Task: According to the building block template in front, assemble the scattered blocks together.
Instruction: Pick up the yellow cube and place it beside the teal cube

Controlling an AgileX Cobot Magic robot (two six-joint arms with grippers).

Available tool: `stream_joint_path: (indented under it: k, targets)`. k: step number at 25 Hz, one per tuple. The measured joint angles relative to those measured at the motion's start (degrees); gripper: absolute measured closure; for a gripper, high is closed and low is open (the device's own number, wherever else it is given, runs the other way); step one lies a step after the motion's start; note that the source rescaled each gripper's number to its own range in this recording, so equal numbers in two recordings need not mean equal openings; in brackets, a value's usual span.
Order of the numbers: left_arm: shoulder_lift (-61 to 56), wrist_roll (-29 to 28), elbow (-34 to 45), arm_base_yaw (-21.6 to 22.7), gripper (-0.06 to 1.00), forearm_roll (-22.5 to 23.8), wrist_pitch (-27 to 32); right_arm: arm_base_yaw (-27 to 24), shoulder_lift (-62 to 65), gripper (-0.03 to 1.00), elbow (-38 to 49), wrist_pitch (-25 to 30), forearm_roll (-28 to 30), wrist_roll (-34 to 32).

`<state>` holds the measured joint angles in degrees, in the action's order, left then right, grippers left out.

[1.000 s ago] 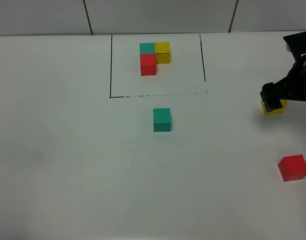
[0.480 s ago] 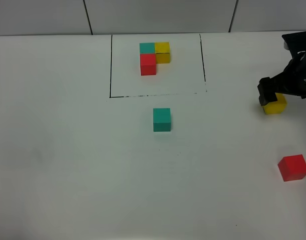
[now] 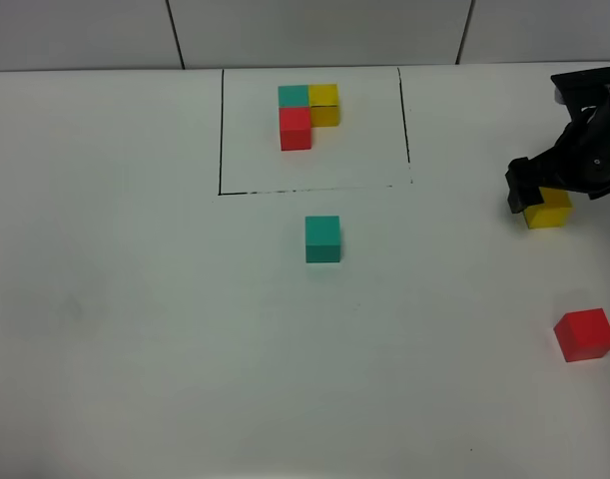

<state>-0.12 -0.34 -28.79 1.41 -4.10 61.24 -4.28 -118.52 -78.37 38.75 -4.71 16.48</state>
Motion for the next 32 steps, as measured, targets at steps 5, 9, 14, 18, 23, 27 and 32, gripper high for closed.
stream_joint_path:
  k: [5, 9, 14, 18, 23, 27, 32]
  targets:
    - [0.0, 0.0, 0.0, 0.0, 0.2, 0.0, 0.0, 0.0, -2.4, 0.13, 0.0, -1.0, 0.0, 0.0]
    - [0.0, 0.0, 0.0, 0.0, 0.2, 0.0, 0.0, 0.0, -3.1, 0.16, 0.0, -1.7, 0.0, 0.1]
    - [0.0, 0.0, 0.0, 0.0, 0.2, 0.0, 0.0, 0.0, -3.1, 0.41, 0.0, -2.1, 0.0, 0.1]
    - [0.0, 0.0, 0.0, 0.0, 0.2, 0.0, 0.0, 0.0, -3.1, 0.94, 0.0, -2.1, 0.0, 0.1]
    - [0.0, 0.0, 0.0, 0.0, 0.2, 0.0, 0.0, 0.4, -3.0, 0.97, 0.0, -1.7, 0.0, 1.0]
    - [0.0, 0.0, 0.0, 0.0, 0.2, 0.0, 0.0, 3.5, -0.5, 0.97, 0.0, -0.3, 0.0, 6.7]
    - [0.0, 0.0, 0.0, 0.0, 0.2, 0.0, 0.0, 14.6, 3.0, 0.97, -0.4, 7.4, 3.2, 24.3]
